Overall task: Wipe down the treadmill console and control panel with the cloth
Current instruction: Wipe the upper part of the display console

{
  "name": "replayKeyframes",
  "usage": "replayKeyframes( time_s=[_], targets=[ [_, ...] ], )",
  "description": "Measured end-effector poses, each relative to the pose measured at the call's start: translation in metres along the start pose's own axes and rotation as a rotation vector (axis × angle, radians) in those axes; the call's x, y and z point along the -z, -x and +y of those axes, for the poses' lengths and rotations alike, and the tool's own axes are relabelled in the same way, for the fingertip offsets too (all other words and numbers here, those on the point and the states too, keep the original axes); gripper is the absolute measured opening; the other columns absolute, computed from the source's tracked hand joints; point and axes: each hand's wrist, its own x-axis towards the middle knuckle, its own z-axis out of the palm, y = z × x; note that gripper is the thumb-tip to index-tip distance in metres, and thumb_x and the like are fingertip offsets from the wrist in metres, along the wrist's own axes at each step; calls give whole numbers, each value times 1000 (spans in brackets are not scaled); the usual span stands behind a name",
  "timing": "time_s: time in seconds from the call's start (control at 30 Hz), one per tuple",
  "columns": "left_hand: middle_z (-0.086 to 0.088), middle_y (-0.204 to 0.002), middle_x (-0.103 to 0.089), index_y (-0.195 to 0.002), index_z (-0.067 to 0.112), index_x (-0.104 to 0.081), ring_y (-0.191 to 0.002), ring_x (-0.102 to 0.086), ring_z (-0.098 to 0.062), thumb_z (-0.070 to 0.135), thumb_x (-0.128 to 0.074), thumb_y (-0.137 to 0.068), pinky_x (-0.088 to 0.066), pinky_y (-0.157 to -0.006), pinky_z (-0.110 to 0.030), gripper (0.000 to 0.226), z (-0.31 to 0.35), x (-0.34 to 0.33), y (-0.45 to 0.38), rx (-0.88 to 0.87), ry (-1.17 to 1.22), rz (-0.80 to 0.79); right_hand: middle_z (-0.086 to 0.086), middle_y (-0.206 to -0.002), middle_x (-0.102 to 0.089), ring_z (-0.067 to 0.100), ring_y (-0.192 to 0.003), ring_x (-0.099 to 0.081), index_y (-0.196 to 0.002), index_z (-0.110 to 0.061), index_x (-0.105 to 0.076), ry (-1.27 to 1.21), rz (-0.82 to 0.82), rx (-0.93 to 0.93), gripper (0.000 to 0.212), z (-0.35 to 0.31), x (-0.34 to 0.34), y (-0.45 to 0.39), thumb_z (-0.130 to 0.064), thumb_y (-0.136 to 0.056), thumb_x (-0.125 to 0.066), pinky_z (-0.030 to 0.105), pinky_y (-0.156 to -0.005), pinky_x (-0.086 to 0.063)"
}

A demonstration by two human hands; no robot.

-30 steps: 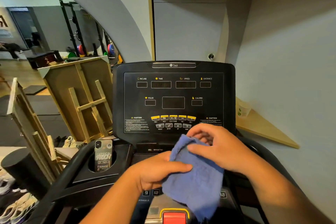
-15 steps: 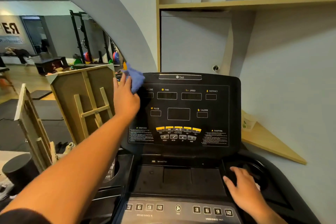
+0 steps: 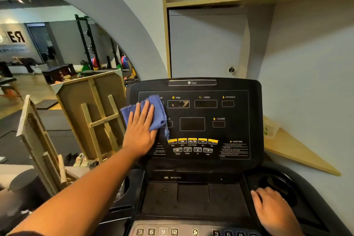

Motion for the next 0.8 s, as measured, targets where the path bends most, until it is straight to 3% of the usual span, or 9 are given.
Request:
replayKeyframes(
  time_s=[0.2,0.27,0.4,0.5,0.53,0.6,0.67,0.73,0.8],
  targets=[
    [-8,-171,3,-163,16,-3,-156,11,-31,56,-19,-103,4,-126,-52,74,14,31,-95,228,44,153,-6,-129,-59,15,-123,-50,-115,-36,-65,-28,24,-99,39,-7,3,-5,-52,-98,-34,33,-106,-37],
    [-9,-171,5,-163,16,-3,-156,12,-32,56,-23,-104,5,-126,-51,74,29,19,-80,173,-1,163,-6,-131,-58,14,-126,-48,-117,-36,-64,-31,1,-117,42,-7,3,-9,-53,-97,-30,34,-109,-35],
    [-7,-171,5,-163,15,-4,-157,11,-30,56,-26,-104,-1,-126,-54,76,56,-17,-22,-119,-63,48,-10,-135,-56,12,-129,-47,-120,-39,-61,96,-90,-64,69,-4,-3,-22,-61,-88,-4,36,-114,-30],
    [-2,-172,1,-163,18,-6,-158,7,-25,56,-19,-104,-9,-126,-55,71,41,-9,-38,-200,-74,63,-11,-136,-55,9,-129,-46,-125,-44,-56,239,-125,25,108,0,-11,-30,-70,-61,27,35,-115,-26],
    [-2,-171,1,-163,18,-5,-158,8,-24,55,-18,-104,-8,-126,-55,71,36,-1,-54,-157,-76,89,-11,-138,-53,8,-131,-45,-127,-45,-54,266,-132,33,110,-1,-12,-31,-67,-57,28,35,-116,-25],
    [-3,-172,3,-163,18,-3,-157,11,-23,52,-19,-105,0,-127,-50,70,35,17,-91,50,7,147,-11,-145,-46,8,-136,-39,-135,-43,-46,259,-160,10,89,1,-13,-35,-64,-74,15,34,-117,-22],
    [-5,-172,-2,-163,17,-4,-157,10,-25,52,-20,-105,5,-127,-49,70,50,24,-115,215,63,168,-12,-149,-36,7,-137,-32,-146,-39,-31,168,-300,-82,65,5,-5,-44,-63,-92,-3,28,-115,-23],
    [-8,-172,-4,-163,16,-5,-157,9,-30,52,-21,-105,6,-126,-50,70,67,18,-117,193,4,170,-13,-148,-33,7,-136,-31,-148,-36,-25,138,-406,-117,61,5,-4,-51,-61,-95,-11,25,-114,-24],
    [-9,-171,1,-163,15,-2,-156,12,-32,51,-25,-105,5,-126,-52,72,79,7,-99,88,-38,159,-12,-148,-37,8,-136,-34,-143,-37,-35,207,-303,-55,54,2,-13,-47,-60,-97,-21,30,-117,-22]
  ],
)
